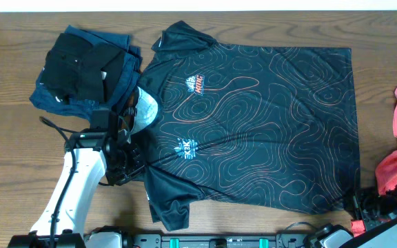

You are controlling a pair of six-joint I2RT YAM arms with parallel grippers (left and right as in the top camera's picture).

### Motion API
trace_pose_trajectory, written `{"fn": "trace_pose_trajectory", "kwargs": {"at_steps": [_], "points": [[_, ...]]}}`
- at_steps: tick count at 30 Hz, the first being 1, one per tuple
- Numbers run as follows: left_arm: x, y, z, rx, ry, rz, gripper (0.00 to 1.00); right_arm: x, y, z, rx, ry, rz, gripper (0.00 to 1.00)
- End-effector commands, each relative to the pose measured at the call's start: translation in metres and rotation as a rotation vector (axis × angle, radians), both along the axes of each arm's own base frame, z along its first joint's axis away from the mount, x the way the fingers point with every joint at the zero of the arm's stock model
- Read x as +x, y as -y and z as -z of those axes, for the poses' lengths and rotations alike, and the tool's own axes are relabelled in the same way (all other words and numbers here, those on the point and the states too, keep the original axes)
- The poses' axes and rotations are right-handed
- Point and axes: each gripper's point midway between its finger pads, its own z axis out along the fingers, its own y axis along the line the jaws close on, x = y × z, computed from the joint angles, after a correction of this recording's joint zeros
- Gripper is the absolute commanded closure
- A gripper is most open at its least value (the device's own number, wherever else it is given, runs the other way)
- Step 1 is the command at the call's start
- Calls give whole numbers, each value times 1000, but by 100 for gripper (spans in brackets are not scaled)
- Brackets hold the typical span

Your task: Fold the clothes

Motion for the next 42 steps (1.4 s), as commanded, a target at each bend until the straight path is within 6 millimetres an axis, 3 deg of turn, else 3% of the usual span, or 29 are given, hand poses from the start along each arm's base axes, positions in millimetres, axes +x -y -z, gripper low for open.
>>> {"fn": "trace_pose_trajectory", "kwargs": {"at_steps": [1,6,10,14,21,29,34,42], "points": [[5,-2,-4,12,18,10,86,27,12,-25,1,129,-34,99],[5,0,-4,2,23,25,85,39,12,-38,3,153,-67,99],[4,17,-10,-100,49,108,83,54,7,-42,16,217,-91,99],[-5,28,-11,-132,26,143,73,62,4,-42,14,233,-110,99],[-38,45,0,-147,-129,77,59,75,2,-44,6,268,-119,99],[-83,43,34,-120,-303,-73,55,77,4,-44,-1,273,-116,99],[-100,47,48,-154,-345,-113,56,77,5,-44,-4,274,-116,99],[-92,50,44,-178,-307,-74,57,78,5,-44,-6,276,-116,99]]}}
